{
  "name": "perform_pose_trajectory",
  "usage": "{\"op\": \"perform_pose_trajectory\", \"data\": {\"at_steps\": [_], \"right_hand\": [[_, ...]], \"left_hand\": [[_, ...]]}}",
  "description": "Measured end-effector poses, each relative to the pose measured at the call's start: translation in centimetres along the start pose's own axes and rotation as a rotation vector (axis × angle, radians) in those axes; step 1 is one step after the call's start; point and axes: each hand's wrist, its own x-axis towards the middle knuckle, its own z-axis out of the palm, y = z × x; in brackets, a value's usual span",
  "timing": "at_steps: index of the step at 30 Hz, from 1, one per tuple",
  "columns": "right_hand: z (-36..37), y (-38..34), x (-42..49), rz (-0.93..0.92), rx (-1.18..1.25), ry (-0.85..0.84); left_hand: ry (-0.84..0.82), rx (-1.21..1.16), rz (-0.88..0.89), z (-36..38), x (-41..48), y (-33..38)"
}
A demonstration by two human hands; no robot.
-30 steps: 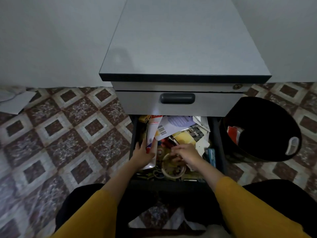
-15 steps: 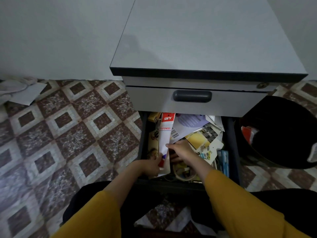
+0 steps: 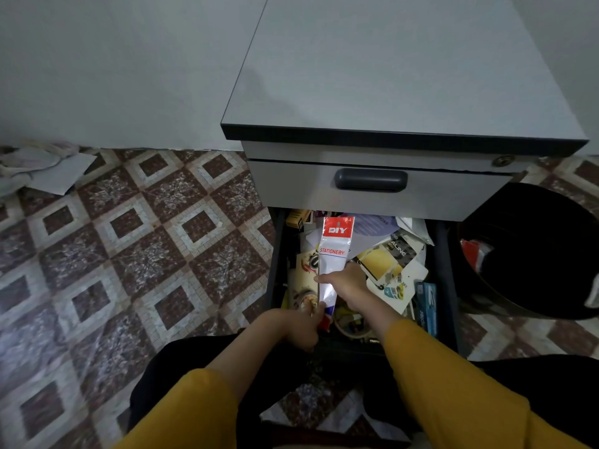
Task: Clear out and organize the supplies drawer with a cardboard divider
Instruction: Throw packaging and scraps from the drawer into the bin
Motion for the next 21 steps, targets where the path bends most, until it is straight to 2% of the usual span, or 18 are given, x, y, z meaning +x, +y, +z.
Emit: {"op": "perform_pose_trajectory", "data": {"at_steps": [4,7,10,12,13,15,18,21], "right_hand": [[-0.2,0.3,0.1,0.032,-0.024,0.048],[-0.6,0.3,0.0,0.054,-0.020,0.053],[-1.1,0.4,0.0,0.073,0.012,0.069],[-1.5,0.7,-0.2,0.087,0.070,0.066],[-1.8,0.8,-0.2,0.095,0.106,0.056],[-2.5,1.0,-0.3,0.098,0.151,0.039],[-3.2,1.2,-0.3,0.095,0.147,0.038],[-3.6,1.6,-0.2,0.081,0.130,0.054]], "left_hand": [[0.013,-0.082,0.055,-0.4,-0.3,-0.4],[0.083,-0.350,0.091,-0.5,-0.4,-1.4],[0.339,-0.808,0.078,-0.8,-0.3,-1.8],[0.566,-0.947,-0.008,-1.1,0.2,-2.0],[0.651,-0.962,-0.052,-1.1,0.5,-2.0],[0.718,-0.894,-0.097,-1.1,1.0,-1.7],[0.669,-0.813,-0.137,-0.5,1.8,-0.9],[0.617,-0.831,-0.222,-0.1,2.9,-0.3]]}}
